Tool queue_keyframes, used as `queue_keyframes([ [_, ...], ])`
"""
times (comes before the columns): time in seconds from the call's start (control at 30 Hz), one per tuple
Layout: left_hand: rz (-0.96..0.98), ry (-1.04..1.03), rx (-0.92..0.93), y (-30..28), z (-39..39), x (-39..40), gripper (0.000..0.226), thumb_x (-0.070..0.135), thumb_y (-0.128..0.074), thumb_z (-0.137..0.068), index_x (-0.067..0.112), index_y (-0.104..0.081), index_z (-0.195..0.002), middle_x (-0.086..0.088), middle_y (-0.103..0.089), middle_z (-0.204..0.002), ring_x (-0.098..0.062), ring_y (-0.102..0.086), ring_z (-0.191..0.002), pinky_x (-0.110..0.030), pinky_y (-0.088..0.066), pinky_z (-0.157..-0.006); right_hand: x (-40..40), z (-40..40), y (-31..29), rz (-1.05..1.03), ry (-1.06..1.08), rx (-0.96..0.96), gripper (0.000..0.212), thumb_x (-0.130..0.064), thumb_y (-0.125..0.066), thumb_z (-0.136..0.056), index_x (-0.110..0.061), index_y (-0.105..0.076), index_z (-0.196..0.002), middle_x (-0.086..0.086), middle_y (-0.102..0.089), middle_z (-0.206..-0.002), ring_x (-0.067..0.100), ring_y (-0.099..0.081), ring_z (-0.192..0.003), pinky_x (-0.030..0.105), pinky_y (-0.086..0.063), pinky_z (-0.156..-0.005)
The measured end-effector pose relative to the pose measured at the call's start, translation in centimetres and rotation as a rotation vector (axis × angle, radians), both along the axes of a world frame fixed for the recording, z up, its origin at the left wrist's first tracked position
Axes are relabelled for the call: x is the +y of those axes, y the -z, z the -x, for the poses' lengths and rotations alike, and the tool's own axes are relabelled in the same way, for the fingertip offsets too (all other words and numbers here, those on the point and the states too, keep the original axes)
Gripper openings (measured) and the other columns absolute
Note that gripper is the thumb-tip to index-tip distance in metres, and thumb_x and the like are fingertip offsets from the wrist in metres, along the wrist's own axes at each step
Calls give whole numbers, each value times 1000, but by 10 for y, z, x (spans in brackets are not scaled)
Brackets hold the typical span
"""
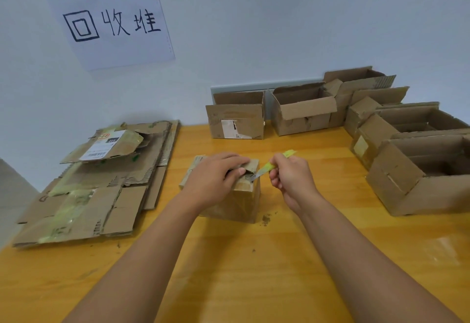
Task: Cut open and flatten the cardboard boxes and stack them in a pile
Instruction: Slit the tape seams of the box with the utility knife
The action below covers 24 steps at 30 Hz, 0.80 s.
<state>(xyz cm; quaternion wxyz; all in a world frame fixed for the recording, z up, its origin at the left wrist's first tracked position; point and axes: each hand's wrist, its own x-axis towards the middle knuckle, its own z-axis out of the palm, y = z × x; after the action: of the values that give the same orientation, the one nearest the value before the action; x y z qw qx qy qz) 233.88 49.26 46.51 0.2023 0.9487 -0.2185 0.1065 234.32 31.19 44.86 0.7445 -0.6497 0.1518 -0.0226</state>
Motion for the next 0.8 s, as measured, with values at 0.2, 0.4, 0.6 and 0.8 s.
queue_keyframes([
  [0.2,10,2,-1,0,-1,0,33,34,-48,-103,31,-59,-134,16,-58,-133,-5,-48,-122,-20,-33,-92,7,-10,4,-75,27,-11,11,-10,-52,-92,-2,-61,-94,1,-42,-53,12,-34,-47,27,-28,-47],
  [0.4,21,2,-1,0,-3,0,33,35,-46,-103,31,-59,-133,16,-59,-132,-6,-49,-121,-20,-34,-93,11,-18,4,-112,42,7,11,-11,-52,-94,-6,-61,-94,-1,-37,-52,11,-30,-44,26,-25,-44],
  [0.6,-6,-6,12,0,-3,1,35,38,-42,-103,29,-57,-134,14,-59,-132,-7,-50,-122,-25,-37,-99,6,-42,4,-134,117,58,19,-14,-49,-96,-3,-63,-102,0,-33,-55,13,-26,-47,28,-22,-45],
  [0.8,38,13,21,-1,-4,-1,34,38,-39,-104,32,-61,-129,16,-62,-127,-5,-51,-118,-27,-36,-99,-8,-41,1,-333,180,-14,6,-14,-56,-98,-9,-58,-99,3,-53,-64,12,-47,-54,24,-37,-49],
])
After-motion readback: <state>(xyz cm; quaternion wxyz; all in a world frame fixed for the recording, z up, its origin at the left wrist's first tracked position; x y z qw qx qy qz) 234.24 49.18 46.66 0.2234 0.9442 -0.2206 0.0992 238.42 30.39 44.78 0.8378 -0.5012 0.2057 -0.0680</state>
